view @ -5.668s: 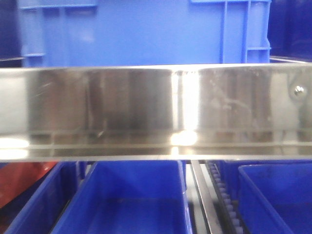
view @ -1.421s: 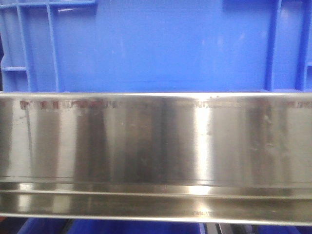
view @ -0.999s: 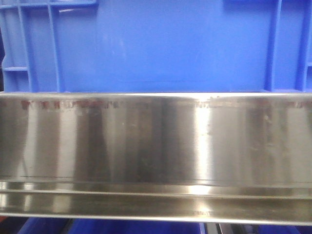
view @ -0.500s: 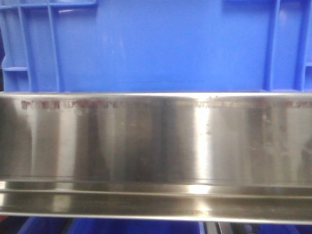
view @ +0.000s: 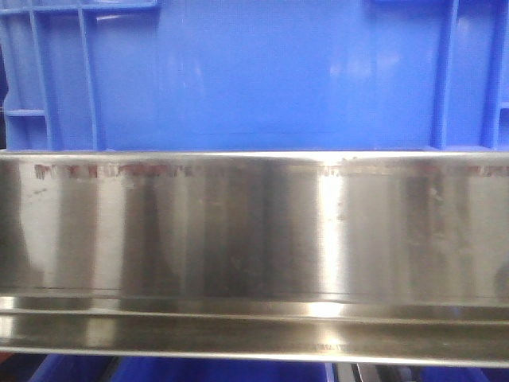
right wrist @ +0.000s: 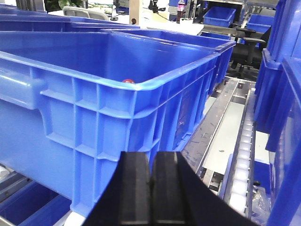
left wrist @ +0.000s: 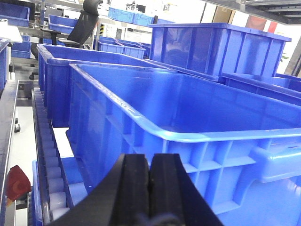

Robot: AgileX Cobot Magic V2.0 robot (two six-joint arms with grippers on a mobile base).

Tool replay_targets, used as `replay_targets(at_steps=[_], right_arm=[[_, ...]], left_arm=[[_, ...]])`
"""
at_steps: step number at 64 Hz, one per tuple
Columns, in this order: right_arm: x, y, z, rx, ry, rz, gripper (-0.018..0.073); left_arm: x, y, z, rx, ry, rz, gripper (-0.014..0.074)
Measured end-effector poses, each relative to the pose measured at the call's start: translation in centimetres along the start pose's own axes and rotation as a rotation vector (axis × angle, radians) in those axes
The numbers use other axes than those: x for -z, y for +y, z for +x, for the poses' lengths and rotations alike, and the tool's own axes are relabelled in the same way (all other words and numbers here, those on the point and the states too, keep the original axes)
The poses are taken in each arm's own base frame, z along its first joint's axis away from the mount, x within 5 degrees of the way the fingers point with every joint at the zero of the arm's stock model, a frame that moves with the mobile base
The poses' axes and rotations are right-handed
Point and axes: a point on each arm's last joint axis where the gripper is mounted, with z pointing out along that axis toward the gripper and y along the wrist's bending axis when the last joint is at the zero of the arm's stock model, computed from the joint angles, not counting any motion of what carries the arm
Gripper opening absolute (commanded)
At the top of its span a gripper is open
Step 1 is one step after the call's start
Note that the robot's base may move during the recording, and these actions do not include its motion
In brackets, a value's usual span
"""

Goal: Place cylindrical capacitor in blue bin on shelf
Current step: 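Raise both empty grippers up out of the blue bin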

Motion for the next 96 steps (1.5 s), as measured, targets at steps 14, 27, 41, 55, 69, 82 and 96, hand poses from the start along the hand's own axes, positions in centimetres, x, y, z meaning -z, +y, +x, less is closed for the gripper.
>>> replay_targets(at_steps=[14, 27, 41, 55, 69, 82, 96], right_arm=[[0.0, 0.0, 0.0, 0.0, 0.0, 0.0, -0.0162], [-0.1, -0.1, 0.1, 0.0, -0.001, 0.006, -0.0162], [-1.4, -1.4, 3.7, 0.039, 0.015, 0.188, -0.0162], [-1.6, -2.2, 8.1, 0.028, -0.01, 0.367, -0.0162], [-2.1, -2.9, 10.9, -0.003, -0.027, 0.443, -0.0162], [-2.6, -3.6, 12.1, 0.067, -0.159, 0.506, -0.0162], [-2.5, -3.6, 11.6, 0.104, -0.215, 0.51, -0.0162]], left_arm=[[0.0, 0.0, 0.0, 0.0, 0.0, 0.0, -0.0111], [0.0, 0.0, 0.0, 0.0, 0.001, 0.0, -0.0111], [0.0, 0.0, 0.0, 0.0, 0.001, 0.0, -0.0111], [0.0, 0.0, 0.1, 0.0, 0.002, 0.0, -0.0111], [0.0, 0.0, 0.1, 0.0, 0.004, -0.001, -0.0111], [0.0, 0.0, 0.1, 0.0, 0.004, -0.001, -0.0111], [0.0, 0.0, 0.1, 0.0, 0.004, -0.001, -0.0111]])
